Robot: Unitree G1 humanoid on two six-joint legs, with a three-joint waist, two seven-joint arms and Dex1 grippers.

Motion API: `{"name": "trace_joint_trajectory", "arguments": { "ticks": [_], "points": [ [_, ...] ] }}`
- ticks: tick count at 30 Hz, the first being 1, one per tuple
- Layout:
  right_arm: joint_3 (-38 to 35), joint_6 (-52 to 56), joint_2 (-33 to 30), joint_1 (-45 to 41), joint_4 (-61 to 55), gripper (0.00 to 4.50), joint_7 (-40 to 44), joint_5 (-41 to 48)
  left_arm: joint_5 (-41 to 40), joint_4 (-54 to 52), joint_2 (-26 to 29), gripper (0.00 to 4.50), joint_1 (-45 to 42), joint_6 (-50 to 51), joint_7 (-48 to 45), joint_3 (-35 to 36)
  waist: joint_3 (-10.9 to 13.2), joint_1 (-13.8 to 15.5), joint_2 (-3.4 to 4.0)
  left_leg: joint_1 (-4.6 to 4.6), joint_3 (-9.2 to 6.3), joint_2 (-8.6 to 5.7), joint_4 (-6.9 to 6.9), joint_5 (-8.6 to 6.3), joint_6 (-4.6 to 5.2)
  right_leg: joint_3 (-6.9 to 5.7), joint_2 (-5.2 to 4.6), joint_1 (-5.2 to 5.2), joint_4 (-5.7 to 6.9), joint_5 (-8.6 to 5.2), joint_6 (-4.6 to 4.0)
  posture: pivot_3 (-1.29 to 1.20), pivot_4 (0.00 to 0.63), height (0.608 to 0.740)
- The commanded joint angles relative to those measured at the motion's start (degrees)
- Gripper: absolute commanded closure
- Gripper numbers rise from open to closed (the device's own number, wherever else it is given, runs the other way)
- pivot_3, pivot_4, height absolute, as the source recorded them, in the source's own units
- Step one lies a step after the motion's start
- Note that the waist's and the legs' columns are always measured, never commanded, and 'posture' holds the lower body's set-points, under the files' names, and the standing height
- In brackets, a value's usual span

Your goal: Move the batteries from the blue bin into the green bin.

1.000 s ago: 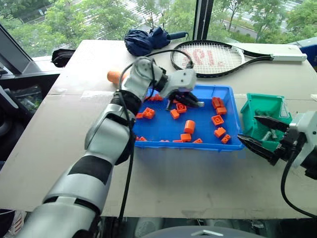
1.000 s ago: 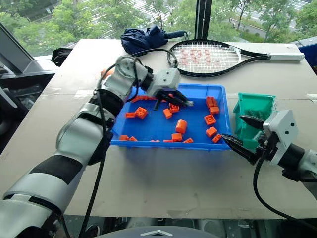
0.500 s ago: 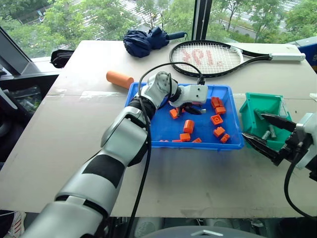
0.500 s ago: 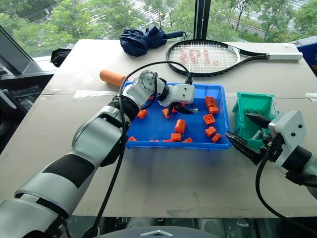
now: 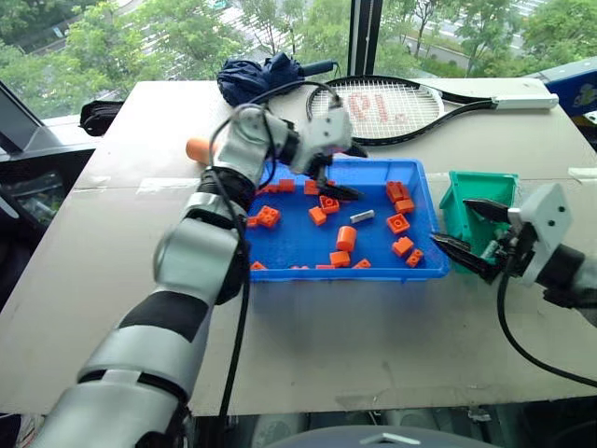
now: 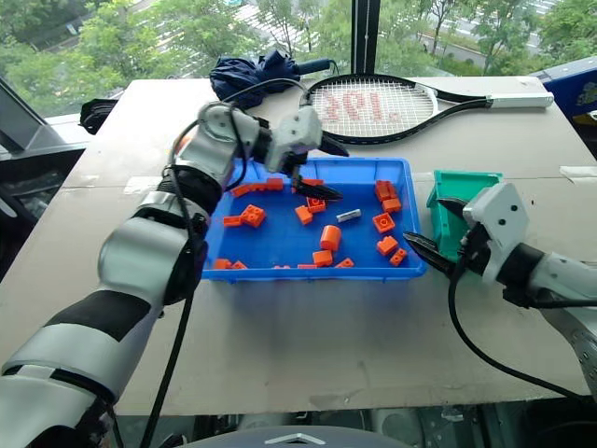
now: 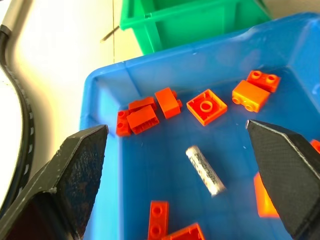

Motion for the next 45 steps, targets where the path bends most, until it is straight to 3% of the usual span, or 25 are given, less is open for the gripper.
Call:
{"name": "trace_joint_trajectory", "arguments": {
  "ticks": [1, 9, 14, 24, 27, 28, 33, 34, 40, 45],
  "points": [
    [7.8, -0.5, -1.0, -7.0, 6.2, 0.54, 4.7, -4.2, -5.9, -16.1, 7.1, 0.01, 6.7, 11.4, -4.4, 2.4, 0.0, 0.0, 0.02, 0.02, 0.04, 0.02, -0.01, 0.01, -0.01, 0.05, 0.01, -0.01, 0.01, 0.0, 0.0, 0.0, 0.15, 0.74],
    [24.7, -8.7, 5.0, -27.3, 31.8, 0.54, 19.9, -15.1, -19.3, -58.9, 26.2, 0.01, 33.0, 40.6, -2.1, 11.5, 0.1, 0.3, 0.04, -0.06, 0.02, 0.12, -0.01, 0.14, -0.26, 0.07, -0.02, -0.06, -0.1, 0.0, 0.0, 0.0, 0.15, 0.74],
    [29.8, -16.2, 11.2, -35.9, 46.6, 0.54, 25.2, -22.0, -26.0, -75.9, 32.0, 0.01, 46.2, 51.2, 4.5, 19.8, 0.1, 0.5, 0.02, -0.11, -0.04, 0.13, -0.01, 0.15, -0.28, 0.03, -0.06, -0.06, -0.11, 0.01, -0.01, 0.0, 0.15, 0.74],
    [32.7, -24.1, 21.9, -47.1, 70.7, 0.54, 31.1, -31.0, -33.5, -83.3, 33.1, 0.01, 54.8, 57.7, 15.9, 26.9, 0.1, 0.2, 0.04, 0.05, 0.04, 0.14, -0.14, 0.18, -0.35, 0.14, -0.03, -0.07, -0.04, 0.02, -0.03, 0.0, 0.15, 0.74],
    [32.4, -23.4, 23.6, -49.5, 75.4, 1.43, 33.3, -32.4, -35.1, -83.5, 32.8, 0.0, 55.0, 57.7, 18.5, 27.2, 0.1, 0.2, 0.05, 0.06, 0.05, 0.14, -0.16, 0.18, -0.38, 0.16, -0.04, -0.08, -0.05, 0.02, -0.03, 0.0, 0.15, 0.74],
    [32.1, -22.5, 23.9, -49.9, 75.9, 2.09, 34.3, -32.4, -35.7, -83.6, 33.0, 0.0, 55.2, 57.7, 18.9, 27.3, 0.1, 0.2, 0.05, 0.06, 0.05, 0.14, -0.17, 0.18, -0.38, 0.17, -0.05, -0.08, -0.07, 0.02, -0.03, 0.0, 0.15, 0.74],
    [30.6, -19.8, 22.4, -48.8, 71.2, 4.26, 37.7, -31.5, -37.0, -83.5, 33.7, 0.0, 56.1, 56.7, 20.2, 27.1, 0.1, 0.2, 0.06, 0.06, 0.05, 0.14, -0.19, 0.18, -0.39, 0.21, -0.1, -0.08, -0.09, 0.02, -0.04, 0.0, 0.15, 0.74],
    [30.1, -18.9, 21.9, -48.2, 69.2, 4.47, 37.7, -31.2, -37.5, -83.7, 33.7, 0.0, 55.9, 56.7, 20.4, 27.0, 0.1, 0.2, 0.06, 0.05, 0.05, 0.14, -0.2, 0.18, -0.39, 0.21, -0.14, -0.1, -0.09, 0.02, -0.04, 0.0, 0.15, 0.74],
    [20.9, -4.8, 15.2, -40.3, 41.9, 4.47, 33.1, -25.6, -42.1, -85.4, 31.7, 0.0, 53.6, 57.1, 22.5, 25.6, 0.1, 0.8, 0.06, -0.36, -0.05, 0.11, -0.13, 0.19, -0.41, 0.22, -0.42, -0.47, -0.06, 0.02, -0.04, 0.0, 0.15, 0.74],
    [6.0, 12.9, 7.0, -33.2, 18.0, 4.47, 26.0, -18.8, -44.0, -85.4, 28.7, 0.0, 51.5, 56.0, 23.4, 21.3, 0.1, 1.6, 0.07, -0.41, -0.04, 0.06, -0.16, 0.19, -0.4, 0.22, -0.49, -0.49, -0.08, 0.02, -0.03, 0.0, 0.15, 0.74]
  ]
}}
